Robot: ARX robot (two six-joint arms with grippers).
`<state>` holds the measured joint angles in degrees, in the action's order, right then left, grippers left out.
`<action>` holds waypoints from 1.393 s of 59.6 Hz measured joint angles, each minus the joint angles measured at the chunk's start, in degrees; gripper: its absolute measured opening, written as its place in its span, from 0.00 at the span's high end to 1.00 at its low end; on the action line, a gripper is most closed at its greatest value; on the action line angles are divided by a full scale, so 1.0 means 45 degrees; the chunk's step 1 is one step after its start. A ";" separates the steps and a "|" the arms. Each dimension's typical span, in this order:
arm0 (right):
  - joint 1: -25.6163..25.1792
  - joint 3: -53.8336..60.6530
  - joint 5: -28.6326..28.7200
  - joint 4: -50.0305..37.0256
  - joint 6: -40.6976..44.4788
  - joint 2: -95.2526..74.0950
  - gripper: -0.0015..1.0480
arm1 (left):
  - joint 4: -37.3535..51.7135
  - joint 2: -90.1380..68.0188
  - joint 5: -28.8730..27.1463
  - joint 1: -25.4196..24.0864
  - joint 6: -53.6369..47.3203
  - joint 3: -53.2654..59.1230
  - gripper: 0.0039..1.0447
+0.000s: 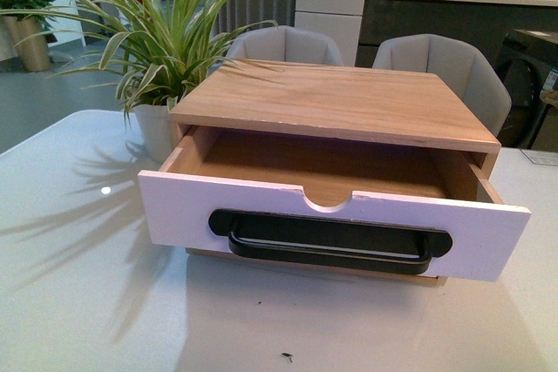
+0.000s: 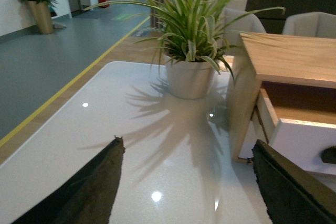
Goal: Pull drawer
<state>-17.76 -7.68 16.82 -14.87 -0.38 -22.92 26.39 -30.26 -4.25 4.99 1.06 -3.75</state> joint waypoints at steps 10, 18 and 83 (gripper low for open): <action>0.1209 0.0534 -0.1117 0.0423 0.0000 0.0962 0.75 | -0.0787 0.1059 0.0937 -0.1044 -0.0087 0.0277 0.71; 0.1885 0.0801 -0.1802 0.0729 0.0010 0.1564 0.98 | -0.0729 0.1506 0.0937 -0.1059 -0.0102 0.0675 0.94; 0.3925 0.1379 -0.3740 0.3288 0.0049 0.5022 0.68 | -0.5843 0.6645 0.0947 -0.1069 -0.0131 0.0670 0.63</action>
<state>-0.10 -1.48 -0.01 -0.08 -0.16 -0.32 0.10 -0.36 0.01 0.19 0.47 -0.73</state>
